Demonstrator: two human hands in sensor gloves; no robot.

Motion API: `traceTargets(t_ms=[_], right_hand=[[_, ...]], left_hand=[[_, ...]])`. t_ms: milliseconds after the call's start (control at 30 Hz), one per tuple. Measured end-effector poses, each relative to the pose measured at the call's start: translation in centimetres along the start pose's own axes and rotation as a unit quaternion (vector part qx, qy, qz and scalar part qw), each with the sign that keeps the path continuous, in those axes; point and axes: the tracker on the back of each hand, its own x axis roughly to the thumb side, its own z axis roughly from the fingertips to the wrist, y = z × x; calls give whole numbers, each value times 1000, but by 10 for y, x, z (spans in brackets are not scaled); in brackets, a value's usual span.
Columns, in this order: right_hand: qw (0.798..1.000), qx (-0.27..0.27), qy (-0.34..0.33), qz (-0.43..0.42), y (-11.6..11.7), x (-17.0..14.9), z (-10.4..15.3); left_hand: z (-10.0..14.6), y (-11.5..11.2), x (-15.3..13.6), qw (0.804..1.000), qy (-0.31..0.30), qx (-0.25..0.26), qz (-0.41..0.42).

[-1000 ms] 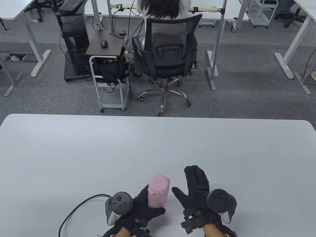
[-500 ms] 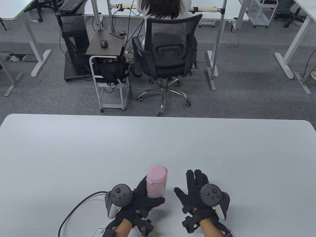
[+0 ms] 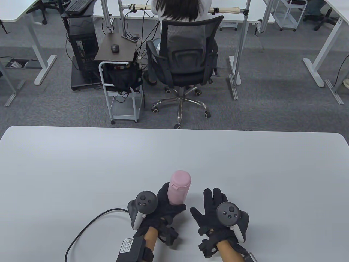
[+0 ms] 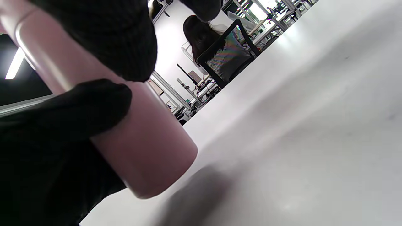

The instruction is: Close thermos by twisting cap

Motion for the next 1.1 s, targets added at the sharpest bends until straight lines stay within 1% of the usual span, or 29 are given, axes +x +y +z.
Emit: traceTargets(t_ms=[133, 200, 300, 433, 567, 667, 767, 967, 1000, 1067, 1100], right_hand=[[1000, 5, 14, 5, 1, -5, 0], [1000, 6, 8, 4, 3, -3, 0], [1000, 11, -4, 15, 6, 3, 0], [1000, 13, -12, 13, 8, 5, 0], [1000, 16, -6, 17, 9, 2, 0], [1000, 14, -4, 13, 8, 1, -1], [1000, 6, -3, -4, 5, -1, -1], [1000, 6, -1, -9, 2, -2, 2], [1000, 5, -1, -10, 1, -2, 2], [1000, 5, 2, -18, -1, -3, 1], [1000, 4, 3, -18, -1, -3, 1]], left_hand=[[-6, -4, -7, 1000, 15, 13, 6], [-8, -6, -9, 1000, 24, 10, 1], [-10, -6, -9, 1000, 21, 8, 0], [-9, -6, -11, 1000, 27, 7, 7], [-6, -3, -15, 999, 51, 1, 16], [-2, -2, -16, 999, 51, -3, 15], [0, -3, -12, 999, 46, 2, -24], [2, -3, -13, 997, 66, -27, -25], [3, -4, -12, 995, 78, -38, -42], [6, 0, -10, 991, 71, -48, -98], [7, 1, -10, 990, 71, -52, -113]])
